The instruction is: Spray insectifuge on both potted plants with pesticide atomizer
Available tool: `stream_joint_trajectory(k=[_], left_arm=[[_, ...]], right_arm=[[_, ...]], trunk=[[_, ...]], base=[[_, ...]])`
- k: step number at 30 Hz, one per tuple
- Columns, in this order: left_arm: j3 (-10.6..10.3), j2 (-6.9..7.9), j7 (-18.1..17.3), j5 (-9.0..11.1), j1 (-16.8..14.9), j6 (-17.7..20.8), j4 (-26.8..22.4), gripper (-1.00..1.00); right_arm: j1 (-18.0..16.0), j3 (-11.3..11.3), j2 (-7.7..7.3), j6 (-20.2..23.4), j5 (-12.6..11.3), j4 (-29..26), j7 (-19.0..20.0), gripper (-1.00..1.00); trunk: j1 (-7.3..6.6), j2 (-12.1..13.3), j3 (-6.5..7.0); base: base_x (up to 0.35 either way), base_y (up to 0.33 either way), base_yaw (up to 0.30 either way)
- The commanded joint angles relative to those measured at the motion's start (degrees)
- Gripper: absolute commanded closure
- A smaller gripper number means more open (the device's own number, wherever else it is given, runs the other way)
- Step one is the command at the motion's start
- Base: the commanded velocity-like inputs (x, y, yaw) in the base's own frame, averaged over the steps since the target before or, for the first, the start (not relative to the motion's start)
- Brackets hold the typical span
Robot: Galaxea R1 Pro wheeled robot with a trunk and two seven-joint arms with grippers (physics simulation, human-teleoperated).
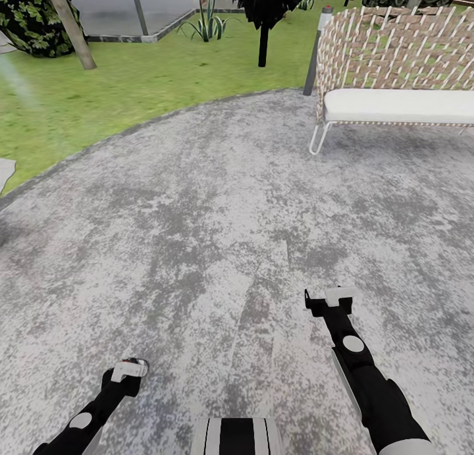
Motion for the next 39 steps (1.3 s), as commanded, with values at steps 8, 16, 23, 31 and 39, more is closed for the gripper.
stream_joint_trajectory(k=[8,16,23,31,39], left_arm=[[0.52,-0.02,-0.11,-0.58,-0.02,-0.2,-0.16,1.0],[0.51,-0.02,-0.11,-0.58,-0.02,-0.2,-0.33,1.0],[0.51,-0.02,-0.11,-0.58,-0.02,-0.12,-0.38,1.0],[0.59,0.17,0.47,-0.83,1.54,-0.05,0.14,1.0],[0.63,-0.12,2.89,-0.57,7.89,-2.11,0.0,1.0]], right_arm=[[-0.02,0.2,-0.06,0.5,0.6,-0.03,-0.41,-1.0],[-0.02,0.2,-0.06,0.5,0.6,-0.02,-0.41,-1.0],[-0.02,0.2,-0.06,0.5,0.6,-0.04,-0.41,-1.0],[-0.02,0.27,-0.43,0.12,0.86,6.13,-0.4,-1.0],[0.22,-0.11,-0.84,-1.09,0.88,13.86,-1.84,-1.0]], trunk=[[-0.01,-0.01,-0.04],[-0.01,-0.01,-0.04],[-0.14,0.05,1.07],[-0.34,0.16,2.84],[-0.55,0.27,4.62]], base=[[0.0,0.0,0.0],[0.0,0.0,0.0],[0.0,0.0,0.0],[0.0,0.0,0.0],[0.0,0.0,0.0]])
